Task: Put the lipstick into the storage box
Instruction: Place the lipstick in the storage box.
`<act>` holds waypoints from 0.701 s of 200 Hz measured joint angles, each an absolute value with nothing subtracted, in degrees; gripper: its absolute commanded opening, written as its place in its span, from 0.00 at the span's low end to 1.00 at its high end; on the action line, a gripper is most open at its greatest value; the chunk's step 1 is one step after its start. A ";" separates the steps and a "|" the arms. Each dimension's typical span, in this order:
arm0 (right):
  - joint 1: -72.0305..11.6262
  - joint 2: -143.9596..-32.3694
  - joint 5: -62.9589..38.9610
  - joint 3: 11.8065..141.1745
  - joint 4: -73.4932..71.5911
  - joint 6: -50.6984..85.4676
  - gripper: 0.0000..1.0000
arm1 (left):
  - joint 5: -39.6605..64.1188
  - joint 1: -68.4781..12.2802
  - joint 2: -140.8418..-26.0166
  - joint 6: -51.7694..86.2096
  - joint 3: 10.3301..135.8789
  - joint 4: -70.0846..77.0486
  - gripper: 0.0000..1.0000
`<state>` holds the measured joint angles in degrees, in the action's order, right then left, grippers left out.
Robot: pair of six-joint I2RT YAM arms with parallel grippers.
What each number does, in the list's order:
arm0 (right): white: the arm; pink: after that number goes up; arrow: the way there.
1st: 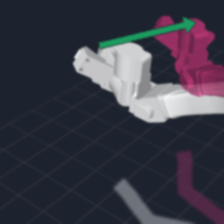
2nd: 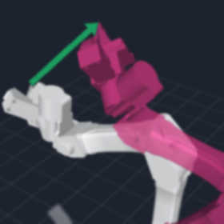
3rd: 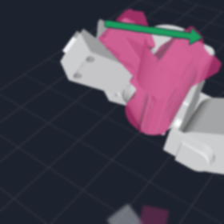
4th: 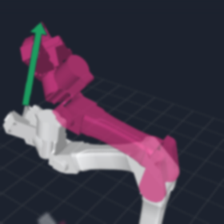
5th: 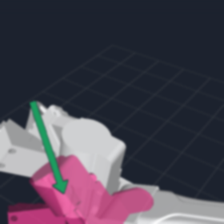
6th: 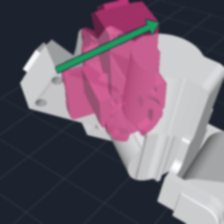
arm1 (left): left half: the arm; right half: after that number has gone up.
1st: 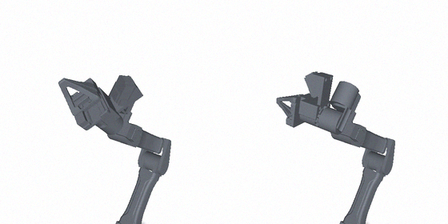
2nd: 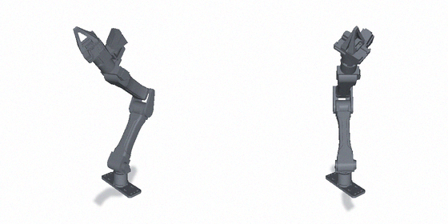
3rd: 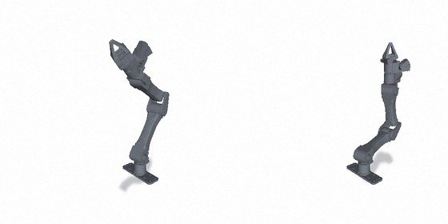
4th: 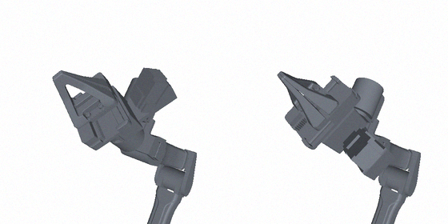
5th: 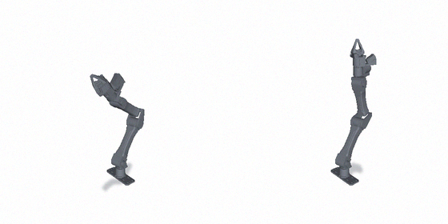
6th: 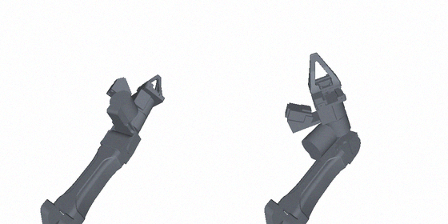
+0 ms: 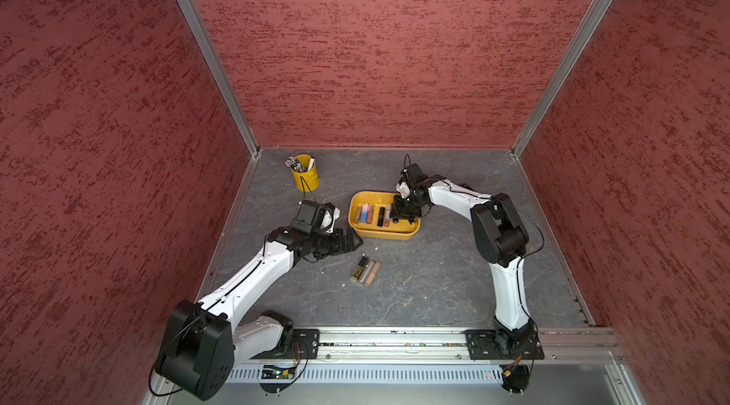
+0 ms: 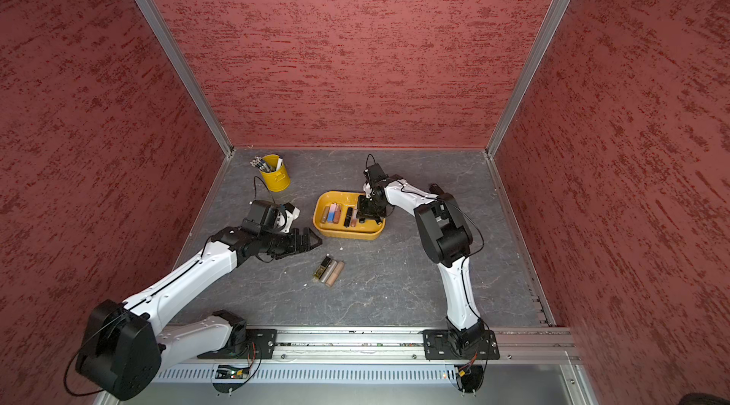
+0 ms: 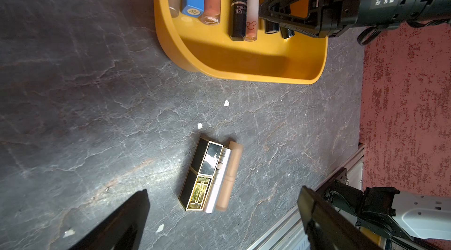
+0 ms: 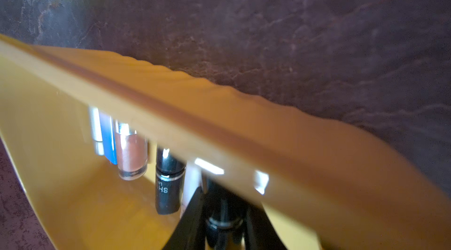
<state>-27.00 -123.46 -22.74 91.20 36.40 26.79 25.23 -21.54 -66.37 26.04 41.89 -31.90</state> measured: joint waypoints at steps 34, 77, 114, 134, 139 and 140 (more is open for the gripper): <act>-26.89 -123.46 -23.07 91.20 36.12 27.03 0.34 | 25.23 -21.54 -66.37 26.04 41.89 -31.90 1.00; -26.89 -123.57 -23.83 91.24 35.53 27.44 0.35 | 25.23 -21.54 -66.37 26.02 41.89 -31.90 1.00; -26.89 -123.85 -25.82 91.24 34.48 28.36 0.35 | 25.23 -21.54 -66.37 26.00 41.89 -31.92 1.00; -26.89 -124.03 -27.29 91.24 33.47 29.10 0.34 | 25.26 -21.56 -66.37 25.82 41.89 -31.94 1.00; -26.89 -124.05 -27.55 91.24 33.32 29.26 0.35 | 25.26 -21.56 -66.37 25.78 41.89 -31.94 1.00; -26.89 -124.05 -27.64 91.24 33.28 29.32 0.35 | 25.26 -21.56 -66.37 25.78 41.89 -31.94 1.00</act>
